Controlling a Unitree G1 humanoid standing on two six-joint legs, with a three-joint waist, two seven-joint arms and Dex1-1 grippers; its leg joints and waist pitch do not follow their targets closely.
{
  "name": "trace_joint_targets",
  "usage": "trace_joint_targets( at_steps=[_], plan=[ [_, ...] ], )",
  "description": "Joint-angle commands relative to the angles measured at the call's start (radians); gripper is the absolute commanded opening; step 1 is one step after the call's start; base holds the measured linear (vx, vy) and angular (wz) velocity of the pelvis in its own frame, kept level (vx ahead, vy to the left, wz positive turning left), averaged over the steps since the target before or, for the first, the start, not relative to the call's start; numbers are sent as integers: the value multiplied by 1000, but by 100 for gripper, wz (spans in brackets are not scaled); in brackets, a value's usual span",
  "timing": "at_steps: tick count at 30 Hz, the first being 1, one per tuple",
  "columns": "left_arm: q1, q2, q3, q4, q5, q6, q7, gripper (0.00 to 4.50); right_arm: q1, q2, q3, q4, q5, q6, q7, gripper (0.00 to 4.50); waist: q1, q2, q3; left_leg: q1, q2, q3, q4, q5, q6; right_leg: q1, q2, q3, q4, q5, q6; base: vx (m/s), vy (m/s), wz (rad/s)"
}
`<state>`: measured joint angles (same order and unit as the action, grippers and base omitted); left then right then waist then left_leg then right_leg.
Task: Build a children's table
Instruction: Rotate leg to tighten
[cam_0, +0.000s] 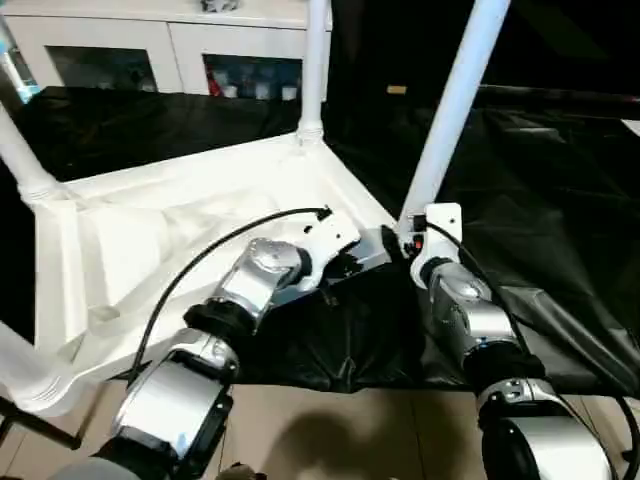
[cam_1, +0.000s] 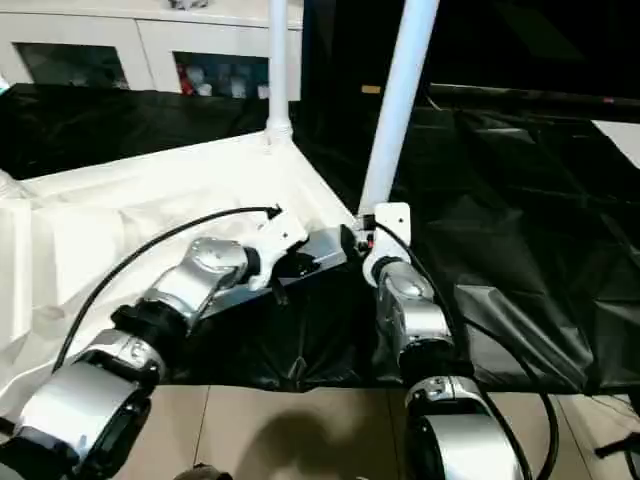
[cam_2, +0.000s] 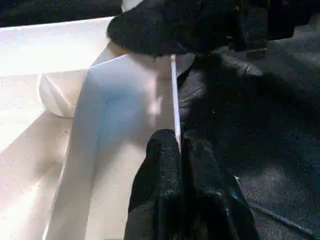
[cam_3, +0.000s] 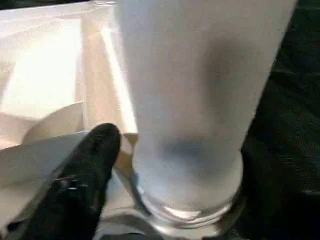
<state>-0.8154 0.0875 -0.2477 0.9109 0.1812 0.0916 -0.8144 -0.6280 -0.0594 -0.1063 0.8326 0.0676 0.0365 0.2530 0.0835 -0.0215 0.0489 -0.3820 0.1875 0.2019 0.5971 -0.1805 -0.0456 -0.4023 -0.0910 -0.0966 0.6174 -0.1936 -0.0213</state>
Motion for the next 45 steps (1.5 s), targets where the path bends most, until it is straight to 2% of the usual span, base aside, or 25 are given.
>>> trace_joint_targets(
  at_steps=[1,5,7,9,12,15,18,22,23,27,31,36,43,45],
  plan=[
    [17,-39,-42,-42,-32,-68,-92,0,-12,23,71,-38,-1,-12,99,429,0,-7,-69,18,52,-24,-65,-105,92,61,-79,60,-63,-34,-237,0,0,0],
    [38,23,-47,-67,-46,-99,-200,0,25,-87,119,-102,-11,27,274,440,2,-6,-69,20,54,-23,-64,-107,105,60,-75,60,-62,-19,-242,0,0,0],
    [46,57,-54,-74,-49,-124,-261,0,50,-151,150,-139,-10,44,403,440,2,-5,-67,20,53,-23,-64,-126,105,60,-77,61,-65,-46,-240,0,0,0],
    [50,69,-57,-81,-52,-131,-284,0,58,-173,159,-154,-6,48,452,440,3,-6,-65,20,55,-23,-65,-147,95,58,-77,61,-70,-88,-234,0,0,0],
    [60,95,-57,-105,-64,-137,-345,0,82,-228,188,-198,13,59,586,440,6,-6,-65,18,60,-25,-65,-148,89,59,-78,60,-68,-90,-235,0,0,0],
    [69,127,-61,-125,-83,-141,-418,0,108,-295,235,-252,32,83,735,440,12,-8,-66,19,60,-22,-63,-143,95,58,-75,59,-65,-79,-242,0,0,0],
    [74,144,-63,-135,-95,-143,-459,0,113,-325,258,-270,37,118,805,440,15,-7,-66,19,60,-22,-62,-135,102,56,-76,58,-63,-73,-249,0,0,0],
    [81,161,-66,-154,-106,-134,-507,0,118,-348,277,-277,29,137,862,440,19,-7,-65,21,62,-22,-64,-155,84,53,-77,59,-68,-117,-243,0,0,0],
    [84,164,-67,-163,-108,-129,-519,0,118,-348,273,-276,31,138,866,440,19,-10,-65,19,62,-23,-64,-152,81,54,-78,59,-66,-115,-243,0,0,0],
    [92,176,-73,-183,-120,-115,-562,0,118,-348,266,-296,60,161,890,440,20,-9,-67,19,61,-23,-64,-137,82,55,-78,59,-63,-89,-248,0,0,0],
    [100,186,-78,-190,-118,-112,-580,0,131,-355,268,-326,80,189,919,403,23,-7,-67,20,62,-22,-63,-132,86,54,-77,59,-62,-77,-251,0,0,0],
    [105,193,-79,-195,-115,-108,-590,0,147,-359,272,-340,80,196,932,358,27,-9,-67,21,61,-22,-63,-141,73,53,-78,60,-64,-96,-243,0,0,0],
    [111,197,-81,-203,-112,-103,-588,0,165,-359,286,-357,78,205,939,290,29,-9,-67,20,61,-23,-64,-133,72,53,-78,59,-63,-92,-240,0,0,0],
    [112,195,-80,-202,-112,-104,-583,0,166,-356,287,-356,78,205,936,286,29,-10,-68,21,61,-22,-63,-131,73,53,-78,59,-63,-92,-240,0,0,0]
  ],
)
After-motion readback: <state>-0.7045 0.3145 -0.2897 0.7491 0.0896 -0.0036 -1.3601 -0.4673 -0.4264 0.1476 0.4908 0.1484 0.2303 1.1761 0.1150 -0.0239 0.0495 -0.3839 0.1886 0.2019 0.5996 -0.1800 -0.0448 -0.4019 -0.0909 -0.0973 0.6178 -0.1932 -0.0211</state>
